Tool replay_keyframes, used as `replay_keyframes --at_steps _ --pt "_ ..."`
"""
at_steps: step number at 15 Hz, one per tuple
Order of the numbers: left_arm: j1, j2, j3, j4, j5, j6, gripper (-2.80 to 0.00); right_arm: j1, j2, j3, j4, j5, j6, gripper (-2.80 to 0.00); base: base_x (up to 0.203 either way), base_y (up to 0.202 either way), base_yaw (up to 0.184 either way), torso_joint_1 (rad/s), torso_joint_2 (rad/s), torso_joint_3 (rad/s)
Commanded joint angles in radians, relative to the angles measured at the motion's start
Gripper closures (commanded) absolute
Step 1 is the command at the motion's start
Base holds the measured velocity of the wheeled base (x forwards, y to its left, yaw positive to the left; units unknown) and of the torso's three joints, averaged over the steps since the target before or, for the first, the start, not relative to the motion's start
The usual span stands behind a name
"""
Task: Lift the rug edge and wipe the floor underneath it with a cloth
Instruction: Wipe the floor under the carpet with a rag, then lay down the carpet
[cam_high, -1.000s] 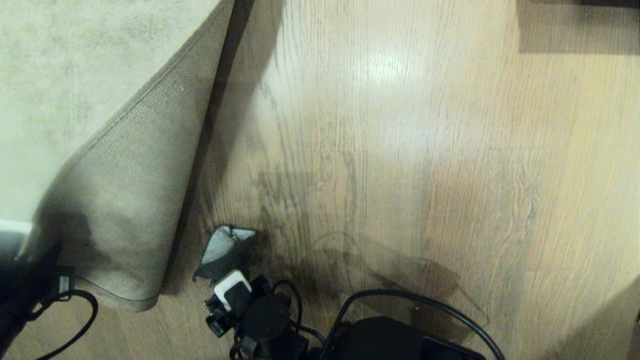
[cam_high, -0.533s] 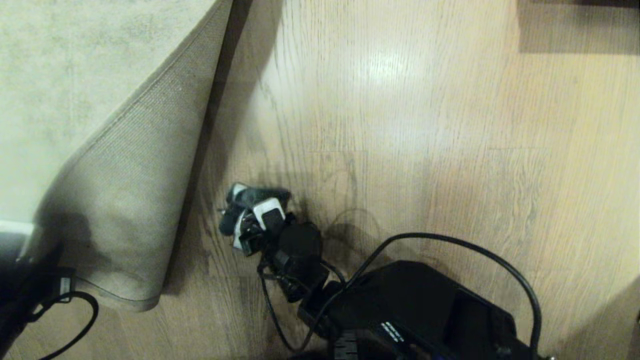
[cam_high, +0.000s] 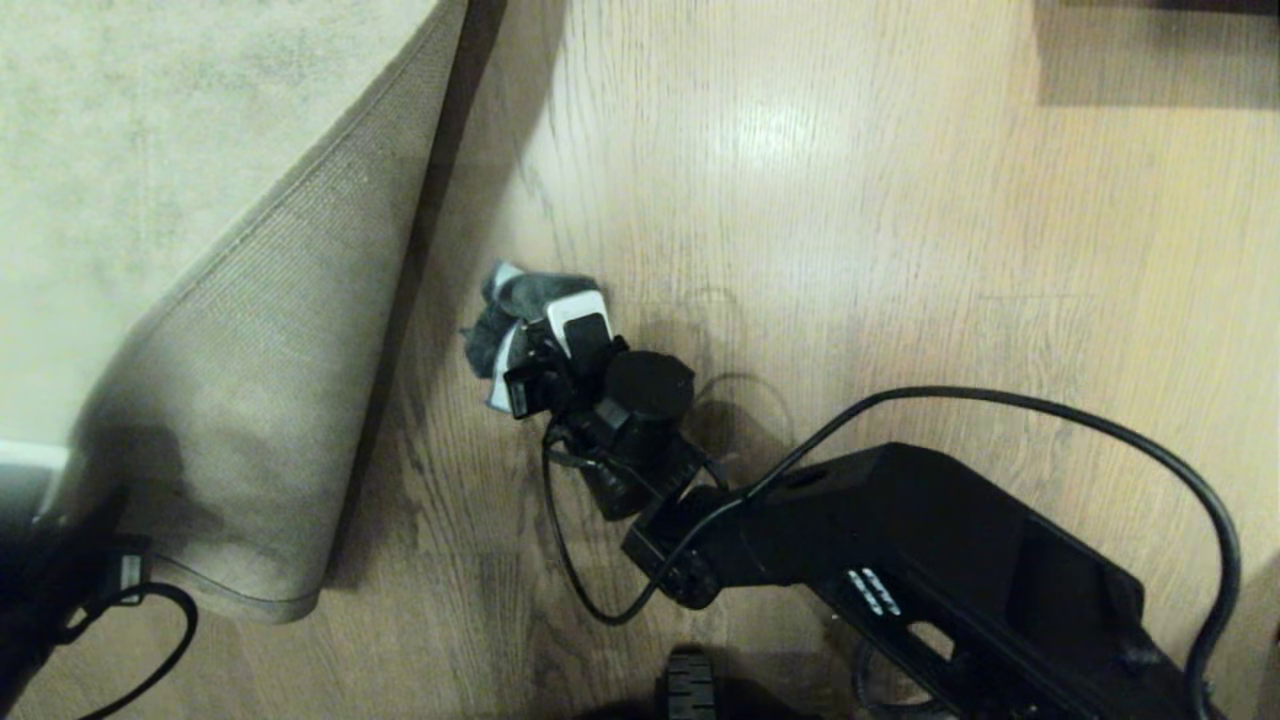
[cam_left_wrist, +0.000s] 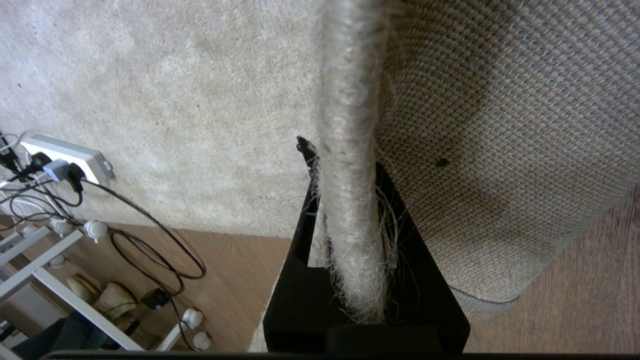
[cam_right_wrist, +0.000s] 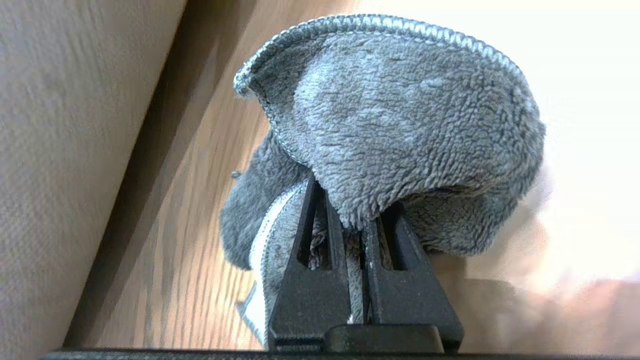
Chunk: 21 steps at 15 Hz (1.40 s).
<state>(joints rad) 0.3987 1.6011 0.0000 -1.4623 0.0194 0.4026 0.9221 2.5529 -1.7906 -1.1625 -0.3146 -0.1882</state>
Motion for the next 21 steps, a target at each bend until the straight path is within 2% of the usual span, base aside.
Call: replay_keyframes --at_steps 1,5,11,16,18,21 --pt "0.000 -0.003 0.000 -0.008 0.001 0.001 0.00 0.000 -0.076 0.086 -0.022 -0.001 -0.004 0.00 0.000 0.000 0.000 0.000 0.00 0.000" --pt "-0.003 -0.015 0.000 -0.006 0.001 0.004 0.00 -0.048 -0.194 0.219 -0.050 -0.001 -0.006 0.00 0.000 0.000 0.000 0.000 0.00 0.000" --pt "-0.004 -0.026 0.000 0.016 0.001 0.004 0.00 -0.231 -0.465 0.466 -0.043 0.004 -0.016 0.00 0.000 0.000 0.000 0.000 0.00 0.000" --pt "-0.004 -0.044 0.000 0.035 -0.004 0.004 0.00 -0.421 -0.761 0.828 -0.052 0.018 -0.018 0.00 0.000 0.000 0.000 0.000 0.00 0.000" --pt "-0.004 -0.047 0.000 0.037 -0.006 0.004 0.00 -0.519 -0.894 0.979 -0.052 0.075 -0.018 0.00 0.000 0.000 0.000 0.000 0.00 0.000" --pt "-0.019 -0.047 0.000 0.037 -0.006 0.002 0.00 -0.723 -1.068 1.215 -0.050 0.186 -0.016 0.00 0.000 0.000 0.000 0.000 0.00 0.000"
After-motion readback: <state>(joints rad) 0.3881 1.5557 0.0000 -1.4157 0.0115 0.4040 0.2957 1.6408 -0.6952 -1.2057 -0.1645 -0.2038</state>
